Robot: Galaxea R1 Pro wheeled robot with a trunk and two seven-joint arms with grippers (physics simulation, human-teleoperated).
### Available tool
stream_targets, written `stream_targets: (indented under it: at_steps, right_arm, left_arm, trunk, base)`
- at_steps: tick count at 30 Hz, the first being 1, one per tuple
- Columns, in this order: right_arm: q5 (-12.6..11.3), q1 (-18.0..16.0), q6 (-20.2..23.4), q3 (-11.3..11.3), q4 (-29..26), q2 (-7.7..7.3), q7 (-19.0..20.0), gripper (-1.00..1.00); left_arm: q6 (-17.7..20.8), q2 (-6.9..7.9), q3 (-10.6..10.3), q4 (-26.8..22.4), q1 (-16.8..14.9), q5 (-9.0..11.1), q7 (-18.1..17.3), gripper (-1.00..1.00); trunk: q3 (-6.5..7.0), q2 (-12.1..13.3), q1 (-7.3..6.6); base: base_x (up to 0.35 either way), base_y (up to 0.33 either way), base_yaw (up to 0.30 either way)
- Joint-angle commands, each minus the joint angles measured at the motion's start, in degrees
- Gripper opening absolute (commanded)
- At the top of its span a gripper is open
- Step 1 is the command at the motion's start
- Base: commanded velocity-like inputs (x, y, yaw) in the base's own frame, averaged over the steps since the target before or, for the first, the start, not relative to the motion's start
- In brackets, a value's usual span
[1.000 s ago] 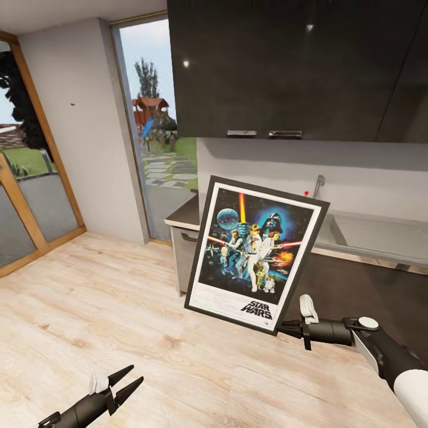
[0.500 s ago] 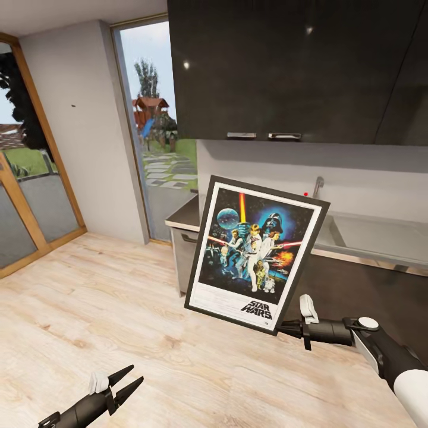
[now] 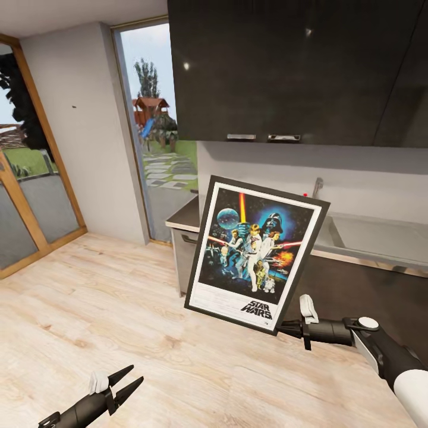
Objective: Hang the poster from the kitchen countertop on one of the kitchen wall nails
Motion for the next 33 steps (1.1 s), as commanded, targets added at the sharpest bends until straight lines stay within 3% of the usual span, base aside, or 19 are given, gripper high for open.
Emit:
stream_targets:
  at_steps: [1, 8, 33]
  right_arm:
    - [-0.5, -0.1, -0.4, 0.4, 0.1, -0.09, 0.0, -1.0]
    - [-0.5, -0.1, -0.4, 0.4, 0.1, -0.09, 0.0, -1.0]
    - [-0.5, -0.1, -0.5, 0.4, 0.1, -0.09, 0.0, -1.0]
  left_arm:
    - [-0.4, 0.03, -0.3, 0.1, -0.1, 0.5, -0.1, 1.0]
    - [-0.3, 0.03, -0.3, 0.1, -0.1, 0.5, -0.1, 1.0]
    - [-0.4, 0.03, -0.3, 0.1, -0.1, 0.5, -0.1, 1.0]
  trunk:
    - [0.06, 0.3, -0.19]
    - [1.32, 3.1, -1.73]
    - [1.32, 3.1, -1.73]
  base:
    - [0.0, 0.0, 0.0]
    - [0.0, 0.0, 0.0]
    - [0.0, 0.0, 0.0]
